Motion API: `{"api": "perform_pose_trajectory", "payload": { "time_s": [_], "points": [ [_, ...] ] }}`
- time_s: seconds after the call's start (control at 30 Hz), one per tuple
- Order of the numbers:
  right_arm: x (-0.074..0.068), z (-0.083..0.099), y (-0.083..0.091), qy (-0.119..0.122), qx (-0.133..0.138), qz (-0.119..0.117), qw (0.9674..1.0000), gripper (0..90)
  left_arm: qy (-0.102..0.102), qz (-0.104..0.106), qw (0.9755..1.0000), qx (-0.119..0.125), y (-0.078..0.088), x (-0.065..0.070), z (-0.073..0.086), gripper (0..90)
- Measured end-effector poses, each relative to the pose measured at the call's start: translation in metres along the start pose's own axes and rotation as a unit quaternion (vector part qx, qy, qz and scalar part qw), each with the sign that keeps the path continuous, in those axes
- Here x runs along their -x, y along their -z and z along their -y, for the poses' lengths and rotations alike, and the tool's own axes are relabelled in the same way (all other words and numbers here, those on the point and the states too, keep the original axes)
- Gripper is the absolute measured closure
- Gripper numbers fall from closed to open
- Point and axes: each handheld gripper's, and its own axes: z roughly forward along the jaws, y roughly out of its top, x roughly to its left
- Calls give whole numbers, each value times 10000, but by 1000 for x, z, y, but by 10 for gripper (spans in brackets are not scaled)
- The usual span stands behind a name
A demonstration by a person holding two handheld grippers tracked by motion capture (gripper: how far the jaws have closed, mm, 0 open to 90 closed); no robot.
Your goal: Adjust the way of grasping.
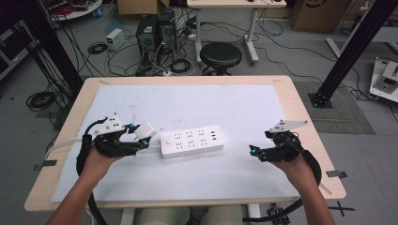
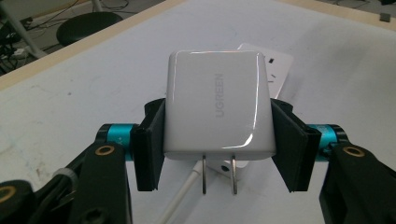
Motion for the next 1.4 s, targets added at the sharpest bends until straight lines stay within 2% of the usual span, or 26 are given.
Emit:
{"api": "perform_pose_trajectory", "payload": {
  "time_s": [0.33, 0.47, 0.73, 0.93, 1.0, 1.03, 1.1, 1.23, 1.4],
  "points": [
    [-9, -3, -4, 56, 13, -242, 9997, 198, -392, 352, 9986, 46, -11, 18, -5, 426],
    [-10, -4, -4, -85, -36, -380, 9992, 198, -520, 438, 9977, 41, -17, 25, -5, 426],
    [-13, -8, -5, -221, 85, -671, 9975, 198, -815, 634, 9946, 17, -25, 36, -8, 426],
    [-22, -12, -9, -256, 89, -902, 9956, 198, -1086, 786, 9910, 24, -31, 46, -11, 426],
    [-23, -13, -9, -257, 102, -938, 9952, 198, -1086, 786, 9910, 24, -31, 46, -11, 426],
    [-26, -15, -9, -345, 102, -1033, 9940, 199, -1239, 816, 9889, -28, -37, 51, -12, 426],
    [-27, -17, -10, -399, 106, -1086, 9932, 200, -1258, 825, 9886, -30, -38, 53, -12, 426],
    [-30, -21, -11, -457, 165, -1295, 9904, 200, -1425, 944, 9853, -12, -46, 62, -14, 426],
    [-35, -27, -14, -629, 152, -1595, 9851, 200, -1567, 1052, 9820, 37, -54, 70, -17, 426]
  ]
}}
